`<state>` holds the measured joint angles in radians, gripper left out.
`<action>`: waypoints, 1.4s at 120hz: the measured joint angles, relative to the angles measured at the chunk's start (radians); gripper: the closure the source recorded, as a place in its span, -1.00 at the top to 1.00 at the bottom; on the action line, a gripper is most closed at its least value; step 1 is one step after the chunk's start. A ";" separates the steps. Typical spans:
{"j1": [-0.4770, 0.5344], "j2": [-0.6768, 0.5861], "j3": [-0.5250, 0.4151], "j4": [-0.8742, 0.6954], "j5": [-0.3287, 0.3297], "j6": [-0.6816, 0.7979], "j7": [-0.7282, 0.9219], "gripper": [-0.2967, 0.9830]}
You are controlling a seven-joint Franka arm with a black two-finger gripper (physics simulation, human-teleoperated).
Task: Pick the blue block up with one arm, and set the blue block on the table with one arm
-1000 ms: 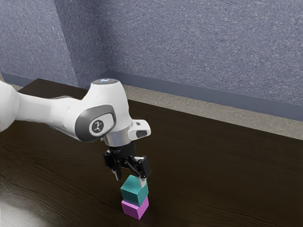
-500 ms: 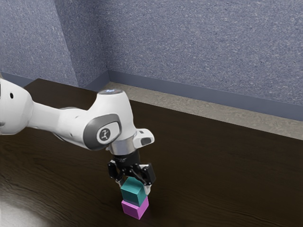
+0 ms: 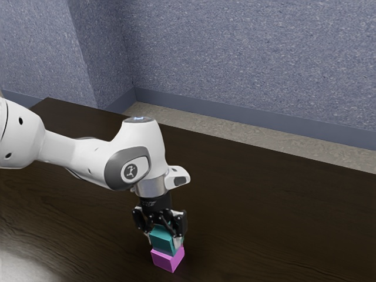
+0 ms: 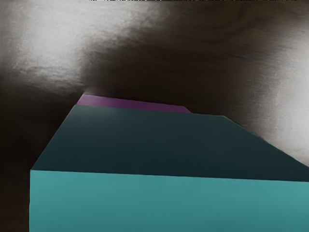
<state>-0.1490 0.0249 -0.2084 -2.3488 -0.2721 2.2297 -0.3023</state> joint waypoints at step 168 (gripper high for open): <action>0.060 0.023 0.257 0.115 0.139 -0.024 0.210 0.44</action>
<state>-0.0890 0.0477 0.0486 -2.2339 -0.1335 2.2062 -0.0922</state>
